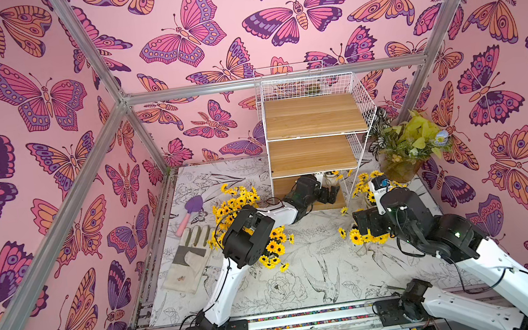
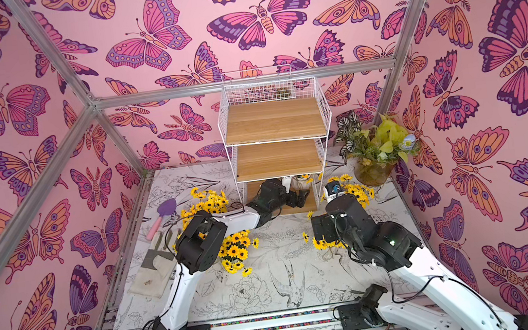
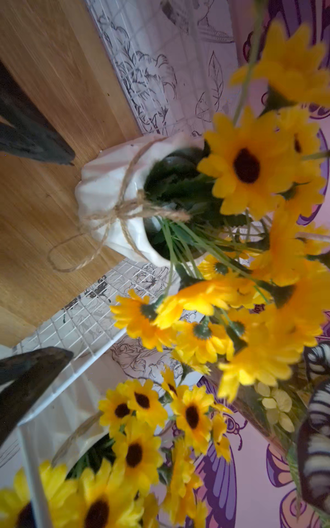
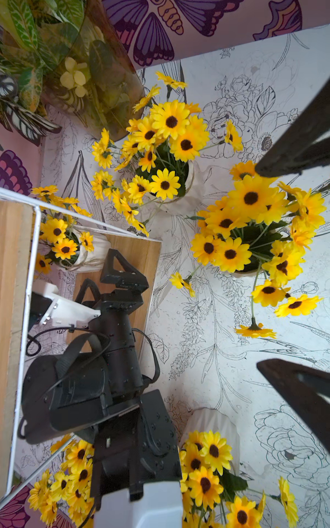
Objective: Take the sunflower pots off the shelves
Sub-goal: Pick up the sunflower pot from the shelf.
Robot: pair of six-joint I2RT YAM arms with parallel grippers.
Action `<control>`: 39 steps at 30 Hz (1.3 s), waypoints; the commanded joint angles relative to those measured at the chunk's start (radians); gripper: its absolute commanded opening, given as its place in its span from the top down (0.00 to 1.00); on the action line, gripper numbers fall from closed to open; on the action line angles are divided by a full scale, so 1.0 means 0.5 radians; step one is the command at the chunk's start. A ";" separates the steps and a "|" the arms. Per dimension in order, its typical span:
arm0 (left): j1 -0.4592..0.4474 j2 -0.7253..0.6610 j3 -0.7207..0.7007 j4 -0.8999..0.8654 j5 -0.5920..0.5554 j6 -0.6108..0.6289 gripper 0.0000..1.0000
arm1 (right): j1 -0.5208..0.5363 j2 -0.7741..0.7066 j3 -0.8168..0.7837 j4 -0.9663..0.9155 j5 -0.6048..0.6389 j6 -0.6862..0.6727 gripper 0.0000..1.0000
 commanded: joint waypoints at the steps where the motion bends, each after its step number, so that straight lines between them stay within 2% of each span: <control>1: 0.056 0.062 0.160 -0.121 0.107 0.003 0.00 | 0.006 0.004 -0.007 0.040 -0.013 0.006 0.01; 11: 0.087 0.292 0.567 -0.319 0.201 0.095 0.00 | 0.006 0.068 -0.036 0.079 -0.010 0.024 0.01; 15: 0.093 0.343 0.658 -0.389 0.153 0.162 0.00 | 0.006 0.085 -0.051 0.115 -0.012 0.035 0.01; 18: 0.111 0.373 0.714 -0.423 0.146 0.109 0.00 | 0.007 0.105 -0.052 0.126 -0.010 0.038 0.01; 25: 0.134 0.390 0.775 -0.418 -0.031 -0.003 0.00 | 0.007 0.128 -0.070 0.151 -0.030 0.082 0.01; 31: 0.139 0.292 0.610 -0.378 -0.278 -0.100 0.00 | 0.007 0.172 -0.054 0.131 0.085 0.057 0.01; 35: 0.133 0.181 0.411 -0.313 -0.428 -0.157 0.00 | -0.002 0.249 0.026 0.155 0.324 -0.026 0.01; 39: 0.145 0.131 0.297 -0.226 -0.468 -0.151 0.00 | -0.071 0.363 0.162 0.221 0.428 -0.132 0.01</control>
